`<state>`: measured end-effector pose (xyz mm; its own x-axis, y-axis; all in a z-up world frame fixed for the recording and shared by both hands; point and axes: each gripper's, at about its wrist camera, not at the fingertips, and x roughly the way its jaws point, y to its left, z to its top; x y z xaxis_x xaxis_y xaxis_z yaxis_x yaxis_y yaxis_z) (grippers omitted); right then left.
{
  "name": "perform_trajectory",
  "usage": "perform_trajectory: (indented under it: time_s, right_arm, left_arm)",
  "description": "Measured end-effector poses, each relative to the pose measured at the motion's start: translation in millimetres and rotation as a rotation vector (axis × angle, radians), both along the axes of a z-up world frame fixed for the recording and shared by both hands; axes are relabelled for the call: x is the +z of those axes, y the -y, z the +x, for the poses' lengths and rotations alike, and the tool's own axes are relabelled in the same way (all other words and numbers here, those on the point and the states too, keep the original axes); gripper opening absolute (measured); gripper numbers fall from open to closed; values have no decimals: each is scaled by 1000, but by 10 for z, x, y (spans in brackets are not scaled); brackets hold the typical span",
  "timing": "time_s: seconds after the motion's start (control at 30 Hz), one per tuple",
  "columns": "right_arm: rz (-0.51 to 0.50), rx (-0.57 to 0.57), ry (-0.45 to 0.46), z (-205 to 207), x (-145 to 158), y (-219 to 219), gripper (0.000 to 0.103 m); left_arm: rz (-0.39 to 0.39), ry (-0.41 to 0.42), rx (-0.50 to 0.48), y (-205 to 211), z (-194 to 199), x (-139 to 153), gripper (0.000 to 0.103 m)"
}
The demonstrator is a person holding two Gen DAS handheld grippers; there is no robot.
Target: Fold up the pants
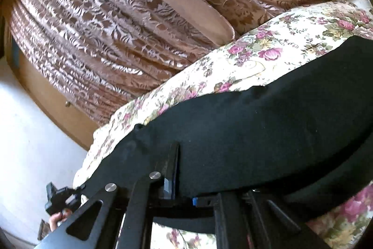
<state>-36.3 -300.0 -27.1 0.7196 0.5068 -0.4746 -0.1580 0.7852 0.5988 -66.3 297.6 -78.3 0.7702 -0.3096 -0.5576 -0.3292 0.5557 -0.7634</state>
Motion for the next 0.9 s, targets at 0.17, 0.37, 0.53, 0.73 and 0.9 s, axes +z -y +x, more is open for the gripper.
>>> perform_trajectory:
  time_s: [0.17,0.37,0.53,0.73,0.9]
  right_arm:
    - [-20,-13,-109,-58,-399,-15,8]
    - [-24,1,-151,-53,-593,-9,8]
    - [44,33,-179,-21,-549,59,27]
    - [-36,-60,-143,-84,-347,351,32]
    - [7,-235,-153,-109,-335,896,37]
  left_arm:
    - [6,-58,-8,4,-51,-175,6]
    - [85,-56,-5,55,-144,-140,9]
    - [145,-35,69,-19,-319,25,19]
    - [320,95,203,-67,-491,468,25]
    - [431,129,66,350,-181,608,36]
